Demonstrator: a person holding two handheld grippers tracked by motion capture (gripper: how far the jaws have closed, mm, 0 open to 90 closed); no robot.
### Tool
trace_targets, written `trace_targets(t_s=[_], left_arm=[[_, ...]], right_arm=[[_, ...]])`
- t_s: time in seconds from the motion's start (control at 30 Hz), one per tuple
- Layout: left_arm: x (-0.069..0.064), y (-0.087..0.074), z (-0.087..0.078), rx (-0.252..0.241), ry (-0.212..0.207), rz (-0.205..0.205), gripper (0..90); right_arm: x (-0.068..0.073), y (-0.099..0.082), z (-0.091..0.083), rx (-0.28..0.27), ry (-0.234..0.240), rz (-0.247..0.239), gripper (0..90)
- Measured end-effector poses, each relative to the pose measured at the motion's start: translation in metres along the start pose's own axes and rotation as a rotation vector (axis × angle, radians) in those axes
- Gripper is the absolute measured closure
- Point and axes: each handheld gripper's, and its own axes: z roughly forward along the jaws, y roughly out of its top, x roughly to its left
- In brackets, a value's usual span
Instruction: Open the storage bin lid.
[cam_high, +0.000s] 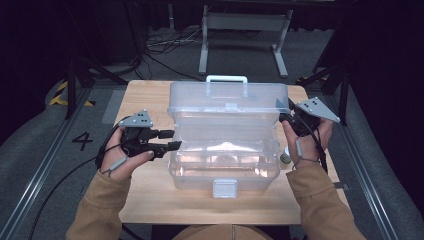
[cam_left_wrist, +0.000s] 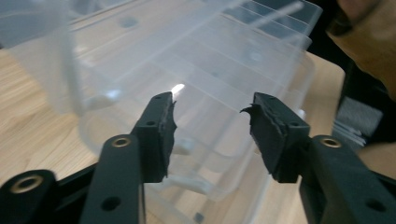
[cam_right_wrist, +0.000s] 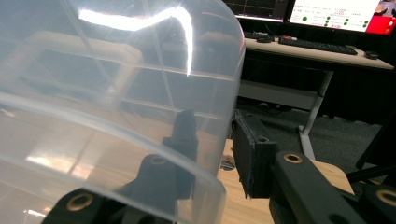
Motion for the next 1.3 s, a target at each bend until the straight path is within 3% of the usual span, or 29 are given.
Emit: trace_targets(t_s=[0.07,0.17,0.2,0.27,0.33,0.53,0.73,1.03,1.3], left_arm=[[-0.008,0.001,0.004,0.03,-0.042,0.034,48.6],[-0.018,0.001,0.011,0.069,-0.069,0.072,47.6],[-0.018,0.001,0.011,0.069,-0.069,0.072,47.6],[-0.025,0.001,0.014,0.076,-0.05,0.118,45.3],[-0.027,-0.001,0.013,0.073,-0.036,0.137,44.0],[-0.029,-0.008,0.002,0.017,0.004,0.121,46.3],[-0.038,-0.016,-0.001,0.028,-0.029,0.132,47.4],[-0.041,-0.035,0.028,0.105,-0.098,0.141,50.8],[-0.036,-0.051,0.047,0.133,-0.131,0.112,53.9]], right_arm=[[-0.001,0.002,0.002,0.006,0.005,0.001,71.1],[-0.003,0.004,0.004,0.013,0.013,0.009,71.0],[-0.004,0.004,0.004,0.016,0.015,0.013,71.0],[-0.004,0.005,0.005,0.02,0.016,0.014,71.0],[-0.005,0.006,0.006,0.025,0.019,0.016,71.0],[-0.007,0.008,0.008,0.032,0.024,0.018,70.9],[-0.008,0.009,0.01,0.033,0.031,0.029,70.8],[-0.01,0.01,0.013,0.038,0.037,0.037,70.8],[-0.01,0.011,0.014,0.035,0.041,0.049,70.9]])
